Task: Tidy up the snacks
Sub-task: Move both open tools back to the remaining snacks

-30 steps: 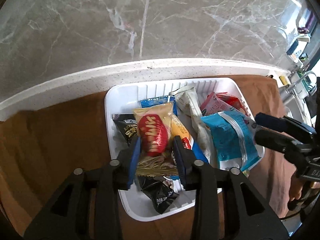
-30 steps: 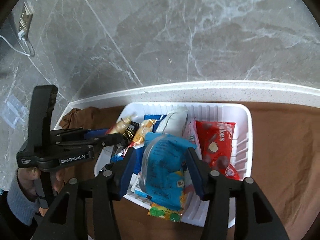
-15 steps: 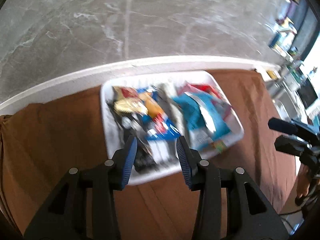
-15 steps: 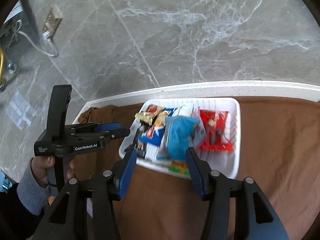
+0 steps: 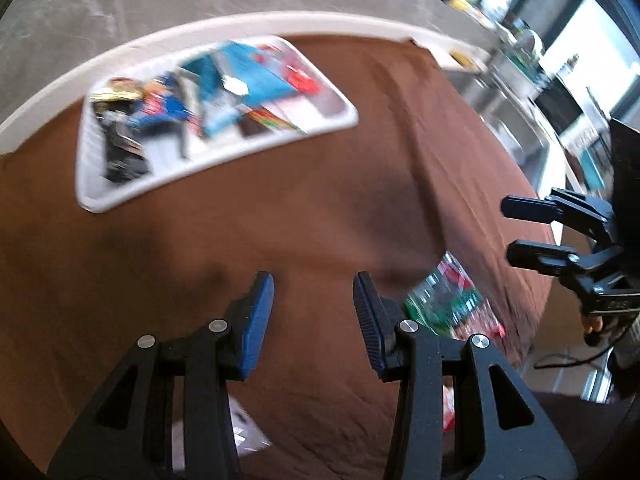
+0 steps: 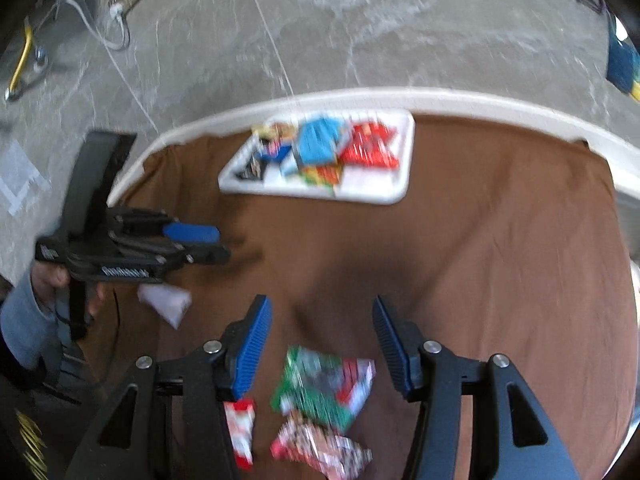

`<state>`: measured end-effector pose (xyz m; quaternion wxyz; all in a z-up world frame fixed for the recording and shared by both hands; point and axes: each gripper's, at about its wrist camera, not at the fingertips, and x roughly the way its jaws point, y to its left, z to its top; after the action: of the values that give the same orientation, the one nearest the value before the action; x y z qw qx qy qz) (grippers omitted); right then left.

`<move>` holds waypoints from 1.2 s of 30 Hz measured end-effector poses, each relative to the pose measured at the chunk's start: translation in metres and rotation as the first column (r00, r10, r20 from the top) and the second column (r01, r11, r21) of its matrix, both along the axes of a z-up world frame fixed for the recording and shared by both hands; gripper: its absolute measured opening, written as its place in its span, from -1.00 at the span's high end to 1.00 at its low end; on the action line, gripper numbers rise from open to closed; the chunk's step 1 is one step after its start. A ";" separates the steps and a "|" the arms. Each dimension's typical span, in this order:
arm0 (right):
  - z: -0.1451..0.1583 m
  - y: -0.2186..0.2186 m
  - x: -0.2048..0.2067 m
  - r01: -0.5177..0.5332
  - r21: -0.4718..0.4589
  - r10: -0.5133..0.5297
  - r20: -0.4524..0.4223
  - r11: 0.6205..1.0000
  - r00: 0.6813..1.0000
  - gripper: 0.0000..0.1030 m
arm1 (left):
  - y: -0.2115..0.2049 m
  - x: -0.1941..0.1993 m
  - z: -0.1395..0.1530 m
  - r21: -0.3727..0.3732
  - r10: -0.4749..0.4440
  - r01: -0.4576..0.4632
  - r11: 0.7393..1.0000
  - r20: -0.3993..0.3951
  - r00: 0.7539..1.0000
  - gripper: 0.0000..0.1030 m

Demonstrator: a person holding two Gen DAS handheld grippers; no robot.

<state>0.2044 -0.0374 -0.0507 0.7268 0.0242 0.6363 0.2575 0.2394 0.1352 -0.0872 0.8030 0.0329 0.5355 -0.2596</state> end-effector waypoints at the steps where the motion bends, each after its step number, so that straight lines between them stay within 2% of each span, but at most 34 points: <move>1: -0.002 -0.004 -0.009 0.001 -0.007 -0.001 -0.015 1.000 1.000 -0.09 | -0.008 -0.008 -0.003 0.000 -0.030 0.030 1.000 -0.003 1.000 0.24; 6: -0.004 -0.020 -0.044 -0.005 -0.007 0.005 -0.063 1.000 0.998 -0.09 | -0.046 -0.039 -0.008 0.003 -0.178 0.178 0.984 -0.001 0.984 0.23; 9: -0.003 -0.023 -0.061 -0.025 -0.010 0.024 -0.075 1.000 0.997 -0.09 | -0.070 -0.051 -0.010 0.006 -0.274 0.274 0.962 0.000 0.962 0.23; 13: -0.003 -0.021 -0.079 -0.080 -0.046 0.077 -0.068 0.996 0.995 -0.10 | -0.101 -0.069 -0.016 0.048 -0.391 0.391 0.919 -0.003 0.920 0.23; 18: -0.008 -0.008 -0.102 -0.178 -0.137 0.176 -0.025 0.975 0.984 -0.10 | -0.131 -0.082 -0.029 0.108 -0.479 0.477 0.872 -0.009 0.878 0.23; 24: -0.019 0.008 -0.114 -0.272 -0.245 0.288 0.032 0.931 0.957 -0.10 | -0.143 -0.087 -0.044 0.190 -0.518 0.508 0.840 -0.002 0.856 0.23; 29: -0.024 0.017 -0.115 -0.300 -0.272 0.324 0.049 0.914 0.945 -0.07 | -0.152 -0.075 -0.051 0.221 -0.540 0.526 0.821 0.003 0.842 0.23; 34: -0.033 0.021 -0.112 -0.305 -0.270 0.326 0.036 0.913 0.945 0.37 | -0.158 -0.070 -0.054 0.219 -0.558 0.543 0.811 0.008 0.830 0.23; 36: -0.035 0.022 -0.111 -0.308 -0.272 0.329 0.034 0.912 0.944 0.43 | -0.158 -0.068 -0.054 0.214 -0.567 0.552 0.806 0.011 0.823 0.23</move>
<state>0.0936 -0.0155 -0.0862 0.6964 -0.1865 0.6309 0.2866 0.1709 -0.0229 -0.1413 0.7025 0.2799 0.4950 -0.4279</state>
